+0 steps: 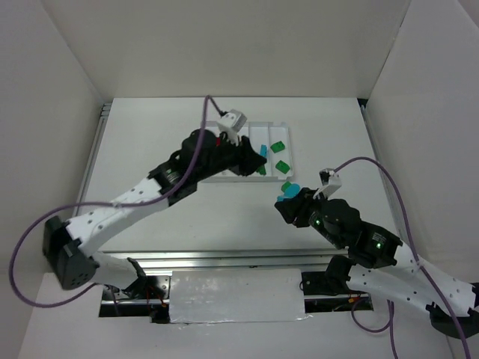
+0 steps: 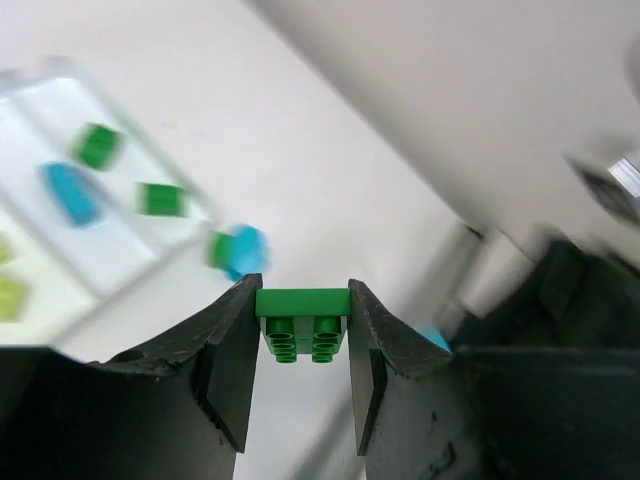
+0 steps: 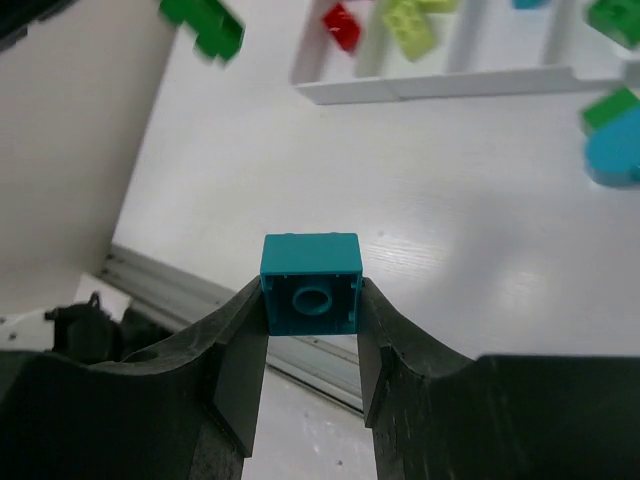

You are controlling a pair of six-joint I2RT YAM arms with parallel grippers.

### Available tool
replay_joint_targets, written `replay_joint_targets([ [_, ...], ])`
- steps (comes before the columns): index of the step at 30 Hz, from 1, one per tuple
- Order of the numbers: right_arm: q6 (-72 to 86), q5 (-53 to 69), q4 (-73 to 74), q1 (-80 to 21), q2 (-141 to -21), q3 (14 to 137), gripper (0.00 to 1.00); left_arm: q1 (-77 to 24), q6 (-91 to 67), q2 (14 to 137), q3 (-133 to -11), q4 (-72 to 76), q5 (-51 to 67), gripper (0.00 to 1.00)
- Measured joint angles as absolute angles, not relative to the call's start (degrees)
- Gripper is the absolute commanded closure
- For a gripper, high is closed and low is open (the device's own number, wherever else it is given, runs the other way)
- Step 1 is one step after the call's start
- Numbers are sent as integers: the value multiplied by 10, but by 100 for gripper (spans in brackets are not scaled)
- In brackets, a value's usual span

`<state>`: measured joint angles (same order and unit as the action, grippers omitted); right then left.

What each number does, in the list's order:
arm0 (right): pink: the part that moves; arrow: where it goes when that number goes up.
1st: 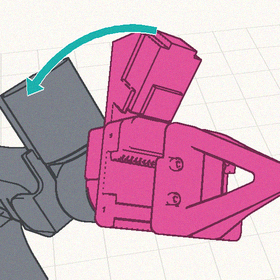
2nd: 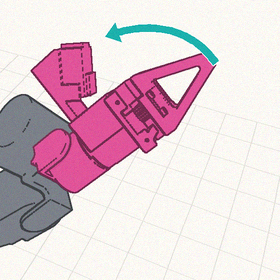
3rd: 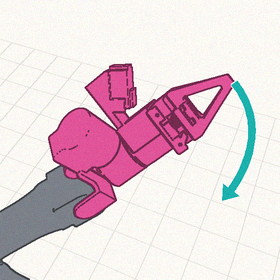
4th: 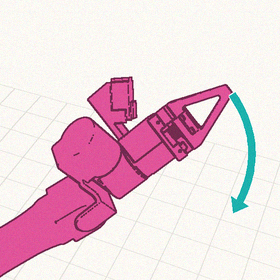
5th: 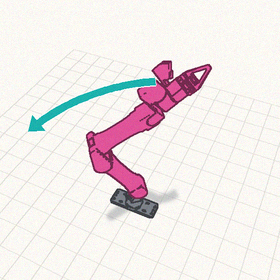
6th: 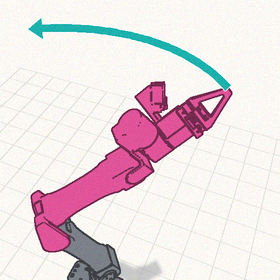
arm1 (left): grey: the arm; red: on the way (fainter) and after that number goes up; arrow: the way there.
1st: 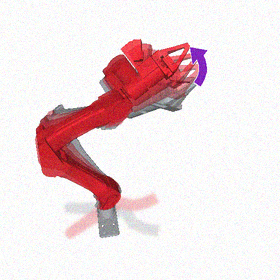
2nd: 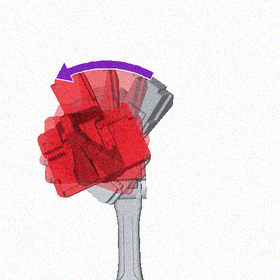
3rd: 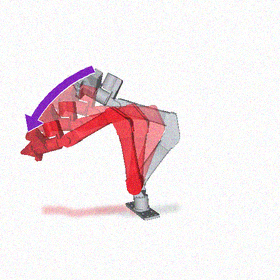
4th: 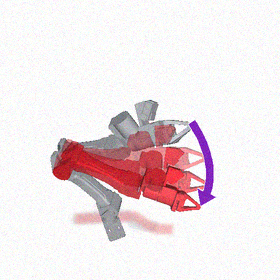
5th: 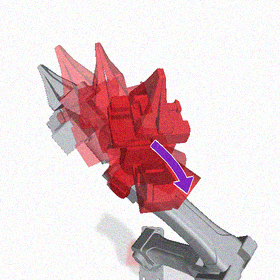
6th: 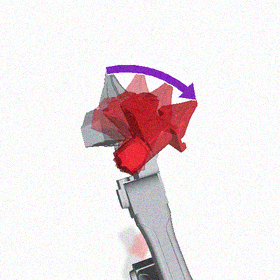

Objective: Sort the legos into containers by color

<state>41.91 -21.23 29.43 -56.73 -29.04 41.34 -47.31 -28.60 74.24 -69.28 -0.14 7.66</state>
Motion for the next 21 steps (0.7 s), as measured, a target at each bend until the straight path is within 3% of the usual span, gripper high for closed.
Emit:
replay_joint_targets([
  [6, 550, -329, 388, -567, -248, 404, 100, -462, -268, 1012, -862, -17, -77, 100],
  [12, 608, -373, 412, -567, -157, 379, 100, -459, -236, 1246, -1059, -16, -126, 100],
  [21, 608, -359, 429, -567, -167, 379, 100, -452, -214, 1393, -1134, 68, -156, 91],
])
